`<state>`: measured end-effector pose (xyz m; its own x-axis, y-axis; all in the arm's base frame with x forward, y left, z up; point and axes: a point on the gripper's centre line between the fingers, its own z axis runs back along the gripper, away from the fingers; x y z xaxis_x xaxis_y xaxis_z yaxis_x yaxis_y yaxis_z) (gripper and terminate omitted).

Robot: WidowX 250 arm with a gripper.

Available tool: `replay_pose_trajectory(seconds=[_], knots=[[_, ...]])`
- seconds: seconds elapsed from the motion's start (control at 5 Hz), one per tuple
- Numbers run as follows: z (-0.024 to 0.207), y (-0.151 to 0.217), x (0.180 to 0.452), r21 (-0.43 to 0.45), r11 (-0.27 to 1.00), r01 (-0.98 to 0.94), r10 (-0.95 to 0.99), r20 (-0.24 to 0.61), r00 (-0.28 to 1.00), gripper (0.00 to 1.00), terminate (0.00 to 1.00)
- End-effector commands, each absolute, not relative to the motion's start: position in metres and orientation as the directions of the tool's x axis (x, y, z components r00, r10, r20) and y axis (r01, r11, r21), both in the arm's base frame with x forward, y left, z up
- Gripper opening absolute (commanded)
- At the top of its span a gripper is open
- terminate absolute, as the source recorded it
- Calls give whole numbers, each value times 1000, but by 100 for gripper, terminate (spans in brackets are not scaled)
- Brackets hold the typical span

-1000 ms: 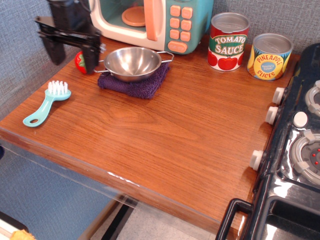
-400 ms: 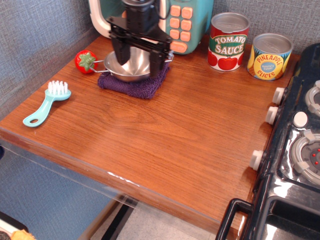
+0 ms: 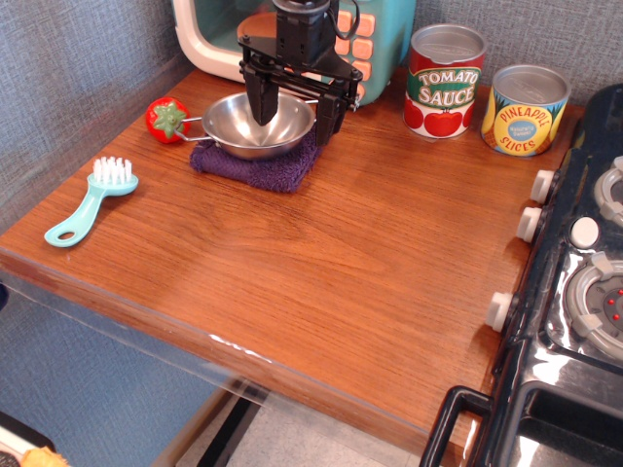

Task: Place the pot in front of the cans of sauces.

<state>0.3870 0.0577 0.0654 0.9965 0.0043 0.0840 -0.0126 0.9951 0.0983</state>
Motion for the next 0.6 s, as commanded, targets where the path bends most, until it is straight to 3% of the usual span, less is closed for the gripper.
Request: replay_pose_trajectory(seconds=[0.0,0.4], knots=[[74,65,392,113,993,-27,15,107,994,0,0],[68,69,388,135,990,-28,16,87,996,0,0]])
